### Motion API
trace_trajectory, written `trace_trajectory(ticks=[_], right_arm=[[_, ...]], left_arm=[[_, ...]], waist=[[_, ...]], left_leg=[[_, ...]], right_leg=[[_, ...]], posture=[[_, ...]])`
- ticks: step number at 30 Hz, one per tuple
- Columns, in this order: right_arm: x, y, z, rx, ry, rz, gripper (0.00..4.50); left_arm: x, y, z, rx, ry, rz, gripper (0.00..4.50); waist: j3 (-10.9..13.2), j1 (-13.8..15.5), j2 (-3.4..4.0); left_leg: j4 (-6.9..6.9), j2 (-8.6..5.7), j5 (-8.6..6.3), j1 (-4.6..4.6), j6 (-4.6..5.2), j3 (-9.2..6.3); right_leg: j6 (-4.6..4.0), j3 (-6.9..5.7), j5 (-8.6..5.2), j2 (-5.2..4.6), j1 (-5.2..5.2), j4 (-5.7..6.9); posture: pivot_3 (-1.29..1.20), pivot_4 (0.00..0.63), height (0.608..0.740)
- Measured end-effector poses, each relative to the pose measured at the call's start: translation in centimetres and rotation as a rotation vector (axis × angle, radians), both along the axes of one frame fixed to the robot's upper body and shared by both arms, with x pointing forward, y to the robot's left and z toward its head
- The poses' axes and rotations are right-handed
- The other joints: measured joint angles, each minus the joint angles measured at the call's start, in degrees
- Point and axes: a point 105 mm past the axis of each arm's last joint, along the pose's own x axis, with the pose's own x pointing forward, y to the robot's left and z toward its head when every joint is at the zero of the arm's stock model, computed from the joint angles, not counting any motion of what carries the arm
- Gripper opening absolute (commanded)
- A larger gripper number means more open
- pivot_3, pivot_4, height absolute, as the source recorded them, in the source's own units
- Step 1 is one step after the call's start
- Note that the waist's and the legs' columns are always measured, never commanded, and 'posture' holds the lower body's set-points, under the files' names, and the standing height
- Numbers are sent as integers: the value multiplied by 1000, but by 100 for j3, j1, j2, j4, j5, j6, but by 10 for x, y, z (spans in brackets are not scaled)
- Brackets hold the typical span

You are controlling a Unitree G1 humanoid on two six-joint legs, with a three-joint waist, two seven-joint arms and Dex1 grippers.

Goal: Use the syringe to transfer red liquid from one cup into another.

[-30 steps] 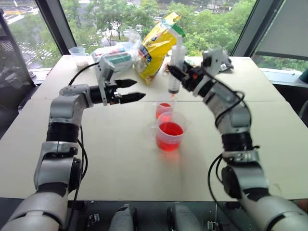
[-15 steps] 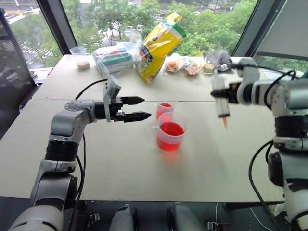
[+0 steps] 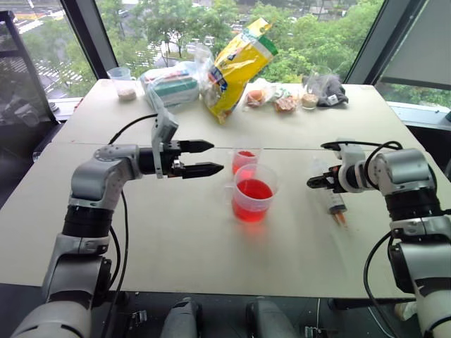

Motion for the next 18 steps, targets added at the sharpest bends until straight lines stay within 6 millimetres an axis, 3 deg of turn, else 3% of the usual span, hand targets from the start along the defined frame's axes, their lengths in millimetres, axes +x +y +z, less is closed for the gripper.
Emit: trace_trajectory(ticks=[4,8,11,14,18], right_arm=[[-1,0,11,-12,-39,26,4397],[-13,-1,47,-59,-179,119,4397],[-31,5,70,-49,-284,214,4397],[-69,15,83,-35,-352,390,4397],[-95,19,107,-85,-427,500,4397]], left_arm=[[-3,-1,-2,-9,32,-7,4500],[-6,3,0,1,33,-7,4500],[-6,9,-3,16,39,10,4500],[-7,14,-4,24,40,21,4500],[-10,16,-2,21,32,21,4500]], waist=[[0,-3,0],[0,14,0],[0,16,0],[0,35,0],[1,5,-3]], left_leg=[[0,0,0,0,0,-2],[-5,1,0,-3,1,-7],[-4,1,-1,-2,2,-7],[-5,1,-2,-5,4,-13],[4,1,-2,5,4,-11]], right_leg=[[0,0,0,0,0,0],[0,-3,0,1,-1,-7],[0,-4,0,1,3,-12],[1,-7,-1,1,5,-16],[1,-5,-1,-1,16,-17]], posture=[[0,150,740],[0,150,740],[0,150,740],[0,150,740],[0,150,740]])
